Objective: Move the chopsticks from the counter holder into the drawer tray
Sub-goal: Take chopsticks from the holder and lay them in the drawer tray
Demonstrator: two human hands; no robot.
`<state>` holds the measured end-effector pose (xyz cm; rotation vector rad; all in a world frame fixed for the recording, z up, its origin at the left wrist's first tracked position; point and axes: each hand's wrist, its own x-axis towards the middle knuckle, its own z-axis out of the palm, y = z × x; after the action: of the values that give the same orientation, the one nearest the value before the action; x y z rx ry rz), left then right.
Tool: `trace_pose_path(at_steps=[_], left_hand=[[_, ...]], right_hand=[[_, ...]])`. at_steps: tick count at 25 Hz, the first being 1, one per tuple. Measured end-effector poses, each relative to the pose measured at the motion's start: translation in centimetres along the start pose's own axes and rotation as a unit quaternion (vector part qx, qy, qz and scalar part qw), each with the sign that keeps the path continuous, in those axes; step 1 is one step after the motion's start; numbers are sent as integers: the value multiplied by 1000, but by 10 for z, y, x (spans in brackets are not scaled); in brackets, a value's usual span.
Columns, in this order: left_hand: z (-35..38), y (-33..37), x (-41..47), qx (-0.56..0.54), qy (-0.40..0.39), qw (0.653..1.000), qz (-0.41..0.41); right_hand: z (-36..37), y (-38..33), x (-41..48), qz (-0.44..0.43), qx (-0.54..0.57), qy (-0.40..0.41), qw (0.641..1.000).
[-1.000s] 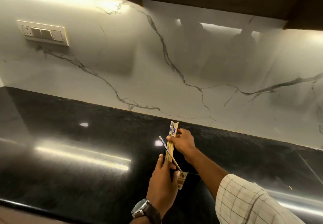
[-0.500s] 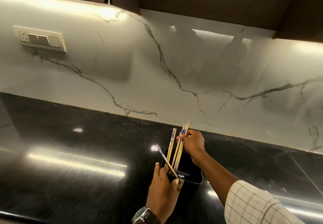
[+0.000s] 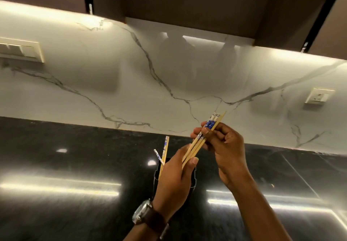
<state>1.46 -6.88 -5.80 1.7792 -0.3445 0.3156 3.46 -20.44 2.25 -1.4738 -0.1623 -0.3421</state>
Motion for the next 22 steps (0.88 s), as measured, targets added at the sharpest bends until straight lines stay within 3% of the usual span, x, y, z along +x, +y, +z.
trace_pose_path(at_steps=[3, 8, 11, 13, 16, 19, 20, 22], left_hand=[[-3, 14, -6, -108, -101, 988, -33], [-1, 2, -35, -85, -152, 983, -58], [-6, -3, -47, -96, -112, 984, -105], [-9, -2, -55, -170, -33, 970, -168], [2, 14, -62, -355, 53, 890, -280], [20, 35, -62, -540, 46, 765, -349], [23, 39, -63, -561, 36, 742, -366], [24, 41, -68, -556, 37, 737, -382]], right_hand=[[-19, -19, -17, 54, 3, -57, 997], [-59, -37, -38, 154, -73, -104, 980], [-80, -46, -49, 147, -21, 9, 989], [-92, -48, -63, 75, 79, 133, 985], [-69, -23, -107, -57, 152, 246, 956], [-13, 31, -164, -127, -3, 192, 973], [1, 49, -179, -138, -47, 168, 975], [12, 71, -201, -138, -86, 119, 979]])
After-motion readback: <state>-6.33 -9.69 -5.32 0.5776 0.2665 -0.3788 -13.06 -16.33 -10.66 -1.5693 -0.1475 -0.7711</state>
